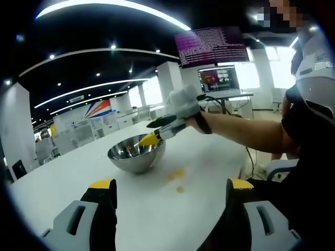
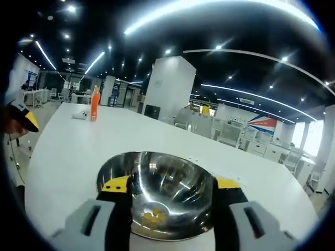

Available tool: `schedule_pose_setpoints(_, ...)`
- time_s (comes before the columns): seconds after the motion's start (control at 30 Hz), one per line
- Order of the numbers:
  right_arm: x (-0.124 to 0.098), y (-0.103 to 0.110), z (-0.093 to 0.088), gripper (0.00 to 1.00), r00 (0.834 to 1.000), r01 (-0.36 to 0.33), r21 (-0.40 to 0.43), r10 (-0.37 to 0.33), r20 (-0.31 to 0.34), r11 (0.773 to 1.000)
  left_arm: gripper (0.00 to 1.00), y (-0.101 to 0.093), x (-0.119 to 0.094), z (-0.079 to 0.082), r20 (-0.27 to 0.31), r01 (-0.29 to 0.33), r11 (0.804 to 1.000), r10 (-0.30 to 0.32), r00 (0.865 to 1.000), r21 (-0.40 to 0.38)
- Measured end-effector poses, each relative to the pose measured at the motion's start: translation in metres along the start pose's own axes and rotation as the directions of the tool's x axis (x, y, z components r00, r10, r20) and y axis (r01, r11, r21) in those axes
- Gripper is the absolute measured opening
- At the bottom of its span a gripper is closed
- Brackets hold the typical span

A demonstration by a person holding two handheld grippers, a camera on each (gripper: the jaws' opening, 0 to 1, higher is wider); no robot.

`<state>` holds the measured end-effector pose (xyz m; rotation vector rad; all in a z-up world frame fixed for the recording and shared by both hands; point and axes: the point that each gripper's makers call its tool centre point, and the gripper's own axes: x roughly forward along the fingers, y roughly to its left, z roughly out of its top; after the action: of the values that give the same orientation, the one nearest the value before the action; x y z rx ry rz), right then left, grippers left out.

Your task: Pick up the QQ candy scattered on the table and place it into the stainless steel bowl on the table

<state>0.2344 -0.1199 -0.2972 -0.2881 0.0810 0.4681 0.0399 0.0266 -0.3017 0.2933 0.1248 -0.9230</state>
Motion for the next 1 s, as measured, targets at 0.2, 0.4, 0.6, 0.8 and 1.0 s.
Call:
schedule_pose_setpoints(0.2,-0.010,-0.005,0.010,0.59,0.999,0.021,0.008,-0.021,0.041,1.000,0.86,0.001,-0.001,-0.001,-0.004,-0.002,1.000,0.002,1.000,0.001)
schedule_pose_setpoints(0.4,-0.019,-0.015,0.028,0.59,0.996,0.041,0.031,-0.044,0.082,0.999,0.86,-0.001,0.001,0.001,0.000,0.006,1.000,-0.006,1.000,0.004)
schedule_pose_setpoints(0.6,-0.048,-0.021,0.080,0.58,0.978,0.071,0.016,-0.073,0.196,0.997,0.86,0.002,0.001,0.000,-0.001,0.002,1.000,-0.002,1.000,0.003)
schedule_pose_setpoints(0.8,-0.090,-0.006,0.126,0.47,0.950,0.057,0.003,-0.055,0.307,0.998,0.86,0.003,0.001,0.000,-0.001,-0.001,1.000,0.001,1.000,0.005)
schedule_pose_setpoints(1.0,-0.131,0.024,0.146,0.45,0.928,0.016,-0.021,-0.008,0.373,1.000,0.86,0.002,0.003,-0.001,0.002,0.004,1.000,-0.004,1.000,0.002)
